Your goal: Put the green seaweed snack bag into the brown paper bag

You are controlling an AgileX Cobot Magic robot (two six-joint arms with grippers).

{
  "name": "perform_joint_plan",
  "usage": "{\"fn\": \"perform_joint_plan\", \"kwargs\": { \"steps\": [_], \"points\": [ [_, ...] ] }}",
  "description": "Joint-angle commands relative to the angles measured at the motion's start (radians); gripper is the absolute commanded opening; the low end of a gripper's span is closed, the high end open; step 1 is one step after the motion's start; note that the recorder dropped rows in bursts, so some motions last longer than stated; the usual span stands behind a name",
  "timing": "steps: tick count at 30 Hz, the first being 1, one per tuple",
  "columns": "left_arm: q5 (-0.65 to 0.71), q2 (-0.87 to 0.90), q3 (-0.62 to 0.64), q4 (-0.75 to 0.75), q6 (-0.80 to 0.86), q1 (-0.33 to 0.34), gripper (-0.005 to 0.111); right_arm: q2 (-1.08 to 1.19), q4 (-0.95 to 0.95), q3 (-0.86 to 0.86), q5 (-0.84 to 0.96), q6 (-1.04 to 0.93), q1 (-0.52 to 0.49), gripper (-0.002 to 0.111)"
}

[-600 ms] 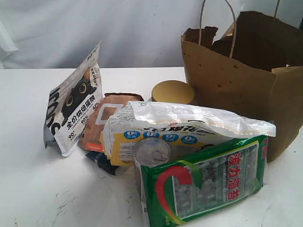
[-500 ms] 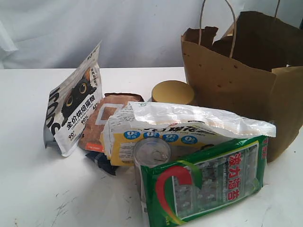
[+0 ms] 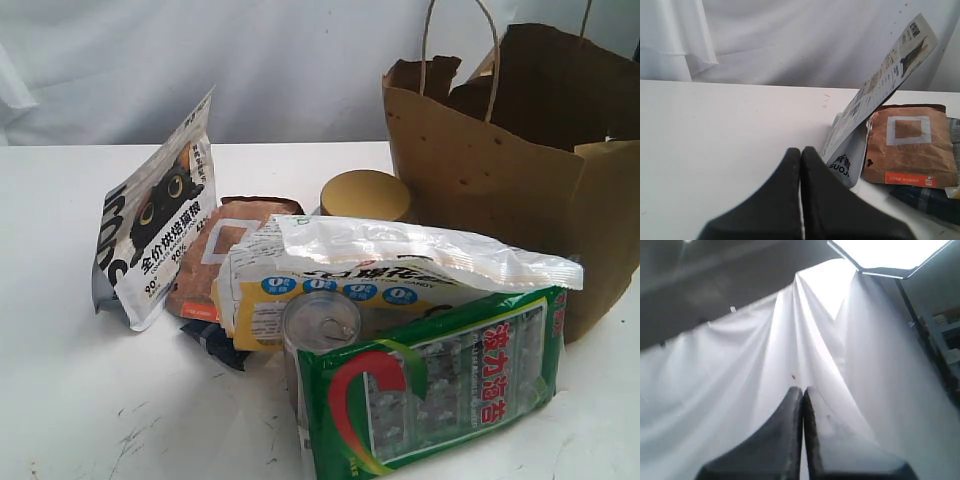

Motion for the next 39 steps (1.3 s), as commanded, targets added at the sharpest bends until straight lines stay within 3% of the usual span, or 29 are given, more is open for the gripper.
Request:
{"fn": "perform_joint_plan", "kwargs": {
  "steps": [1,3,8,16,18,21,24,29,31,39],
  "points": [
    [0.002,-0.005,0.004,-0.005,-0.003,0.003,0.000,-0.006,0.116,-0.009,0.025,0.351,-0.001,0.000],
    [0.002,-0.005,0.004,-0.005,-0.003,0.003,0.000,-0.006,0.102,-0.069,0.151,0.390,-0.001,0.000],
    [0.002,-0.005,0.004,-0.005,-0.003,0.003,0.000,0.058,-0.048,-0.347,0.739,0.364,0.027,0.000],
    [0.002,-0.005,0.004,-0.005,-0.003,0.003,0.000,0.382,-0.042,-0.892,1.604,-0.118,0.147,0.000],
    [0.002,-0.005,0.004,-0.005,-0.003,0.003,0.000,0.450,-0.044,-0.966,1.744,-0.222,0.162,0.000],
    [0.002,-0.005,0.004,-0.005,-0.003,0.003,0.000,0.521,-0.053,-1.036,1.775,-0.387,0.171,0.007],
    [0.002,-0.005,0.004,-0.005,-0.003,0.003,0.000,0.559,-0.038,-1.040,1.775,-0.569,0.171,0.022],
    [0.002,-0.005,0.004,-0.005,-0.003,0.003,0.000,0.631,-0.069,-1.040,1.775,-0.688,0.200,0.059],
    [0.002,-0.005,0.004,-0.005,-0.003,0.003,0.000,0.662,-0.092,-1.040,1.775,-0.777,0.230,0.064],
    [0.002,-0.005,0.004,-0.005,-0.003,0.003,0.000,0.798,-0.045,-1.040,1.775,-1.199,0.380,0.064]
  ]
}}
